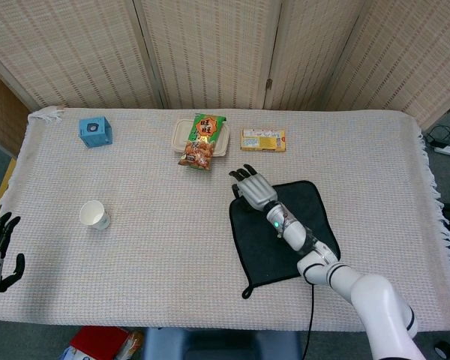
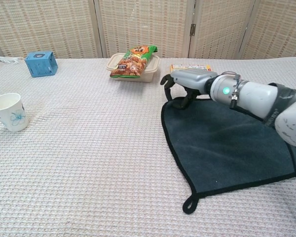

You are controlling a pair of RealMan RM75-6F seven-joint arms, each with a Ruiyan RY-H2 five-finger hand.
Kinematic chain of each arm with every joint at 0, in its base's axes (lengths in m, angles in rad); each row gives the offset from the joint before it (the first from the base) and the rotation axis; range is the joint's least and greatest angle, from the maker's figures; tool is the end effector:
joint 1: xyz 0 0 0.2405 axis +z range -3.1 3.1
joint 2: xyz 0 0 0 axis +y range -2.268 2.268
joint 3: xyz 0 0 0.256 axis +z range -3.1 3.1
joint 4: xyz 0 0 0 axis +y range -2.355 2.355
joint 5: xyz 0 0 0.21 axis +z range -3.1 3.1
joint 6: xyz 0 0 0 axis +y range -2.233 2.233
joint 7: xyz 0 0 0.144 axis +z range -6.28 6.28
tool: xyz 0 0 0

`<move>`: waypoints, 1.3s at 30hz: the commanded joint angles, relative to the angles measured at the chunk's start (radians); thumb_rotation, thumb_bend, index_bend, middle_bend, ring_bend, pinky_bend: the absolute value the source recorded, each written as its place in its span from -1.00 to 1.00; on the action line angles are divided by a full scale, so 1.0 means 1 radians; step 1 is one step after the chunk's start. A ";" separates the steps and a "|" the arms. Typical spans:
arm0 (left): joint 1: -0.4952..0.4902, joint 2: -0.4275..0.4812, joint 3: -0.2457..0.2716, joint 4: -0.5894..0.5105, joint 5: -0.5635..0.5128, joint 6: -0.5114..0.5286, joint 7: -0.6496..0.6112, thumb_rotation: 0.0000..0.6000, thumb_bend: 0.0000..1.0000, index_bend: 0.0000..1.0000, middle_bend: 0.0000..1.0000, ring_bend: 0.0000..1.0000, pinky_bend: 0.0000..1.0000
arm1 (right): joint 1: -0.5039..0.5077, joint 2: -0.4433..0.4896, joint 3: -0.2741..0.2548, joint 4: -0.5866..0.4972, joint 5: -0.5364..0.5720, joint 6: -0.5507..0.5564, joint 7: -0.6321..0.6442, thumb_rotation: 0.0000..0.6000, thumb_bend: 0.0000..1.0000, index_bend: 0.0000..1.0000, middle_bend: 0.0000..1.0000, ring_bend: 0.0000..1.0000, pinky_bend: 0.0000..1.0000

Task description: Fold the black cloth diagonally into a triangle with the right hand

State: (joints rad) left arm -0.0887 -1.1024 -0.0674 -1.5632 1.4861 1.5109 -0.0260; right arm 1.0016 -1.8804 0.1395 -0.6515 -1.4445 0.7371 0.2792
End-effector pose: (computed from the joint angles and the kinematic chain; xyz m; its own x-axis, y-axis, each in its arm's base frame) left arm -0.3196 0.1867 0.1764 0.4279 -0.0480 0.9026 0.9037 0.0046 -0.4282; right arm -0.1356 -0.4353 -0.0757 0.5051 -0.2687 0.8202 -0.8019 -0.4975 0.3308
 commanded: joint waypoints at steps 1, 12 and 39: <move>0.000 -0.003 0.004 -0.003 0.008 0.003 0.009 1.00 0.28 -1.00 -0.87 -1.00 -1.00 | -0.124 0.137 -0.074 -0.179 -0.054 0.144 0.002 1.00 -0.01 0.20 -0.68 -0.78 -1.00; 0.000 -0.021 0.017 -0.018 0.027 0.004 0.059 1.00 0.28 -1.00 -0.87 -1.00 -1.00 | -0.363 0.402 -0.262 -0.476 -0.157 0.364 -0.054 1.00 -0.01 0.23 -0.65 -0.77 -1.00; -0.008 -0.041 0.022 -0.024 0.011 -0.022 0.104 1.00 0.28 -1.00 -0.87 -1.00 -1.00 | -0.535 0.403 -0.326 -0.287 -0.211 0.433 0.069 1.00 -0.01 0.23 -0.66 -0.76 -1.00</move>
State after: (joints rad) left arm -0.0968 -1.1427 -0.0453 -1.5882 1.4981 1.4893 0.0777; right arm 0.4723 -1.4756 -0.1824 -0.9438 -1.6501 1.1643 0.3431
